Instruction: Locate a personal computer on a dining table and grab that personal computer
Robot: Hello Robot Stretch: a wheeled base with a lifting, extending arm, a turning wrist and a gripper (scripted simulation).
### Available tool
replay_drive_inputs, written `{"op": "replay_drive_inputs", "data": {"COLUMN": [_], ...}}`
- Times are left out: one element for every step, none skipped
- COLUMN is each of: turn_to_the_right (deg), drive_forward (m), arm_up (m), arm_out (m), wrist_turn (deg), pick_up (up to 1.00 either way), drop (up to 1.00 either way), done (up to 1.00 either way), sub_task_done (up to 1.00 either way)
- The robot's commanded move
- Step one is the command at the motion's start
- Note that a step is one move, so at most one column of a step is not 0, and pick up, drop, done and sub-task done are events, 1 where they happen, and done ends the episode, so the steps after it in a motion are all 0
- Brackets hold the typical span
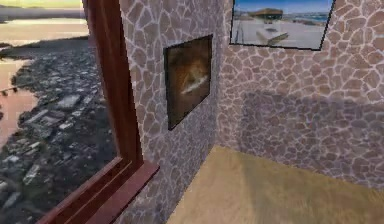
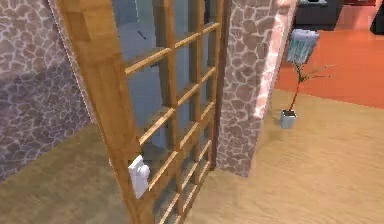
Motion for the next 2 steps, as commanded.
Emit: {"op": "replay_drive_inputs", "data": {"turn_to_the_right": [33.0,3.0], "drive_forward": [0.00,0.00], "arm_up": [0.00,0.00], "arm_out": [0.00,0.00], "wrist_turn": [0.0,0.0], "pick_up": [0.00,0.00], "drop": [0.00,0.00], "done": [0.00,0.00], "sub_task_done": [0.00,0.00]}}
